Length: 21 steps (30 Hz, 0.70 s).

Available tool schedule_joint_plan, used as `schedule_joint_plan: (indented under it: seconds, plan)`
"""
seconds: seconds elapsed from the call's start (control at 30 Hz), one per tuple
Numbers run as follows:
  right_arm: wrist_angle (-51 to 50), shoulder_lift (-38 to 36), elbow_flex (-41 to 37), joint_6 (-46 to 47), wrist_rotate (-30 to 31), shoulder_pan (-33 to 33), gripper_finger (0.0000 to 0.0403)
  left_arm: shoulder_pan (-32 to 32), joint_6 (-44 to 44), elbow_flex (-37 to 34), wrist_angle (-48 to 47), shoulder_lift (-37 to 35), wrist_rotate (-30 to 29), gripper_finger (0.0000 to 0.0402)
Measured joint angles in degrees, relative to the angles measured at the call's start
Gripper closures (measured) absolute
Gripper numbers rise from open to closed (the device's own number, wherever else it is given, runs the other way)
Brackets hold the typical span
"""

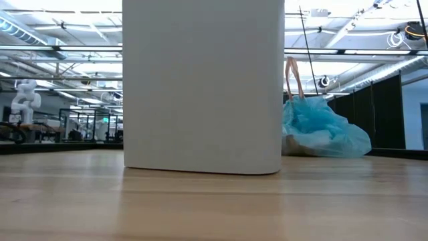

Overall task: Place trash/remove bag and relplace
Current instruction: Insert a blue trash bag into the trash bin

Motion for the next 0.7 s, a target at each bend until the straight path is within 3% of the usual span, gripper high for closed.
schedule_joint_plan:
  seconds: [0.3,0.7]
  plan:
    - [0.35,-0.11,0.07,0.44,0.61,-0.04,0.0179,4.02,-1.26,0.08,2.03,0.86,3.21,0.0402]
    - [-1.56,-1.49,0.9,-2.21,0.17,0.98,0.0172,4.02,-1.38,0.0,-0.28,0.86,4.58,0.0402]
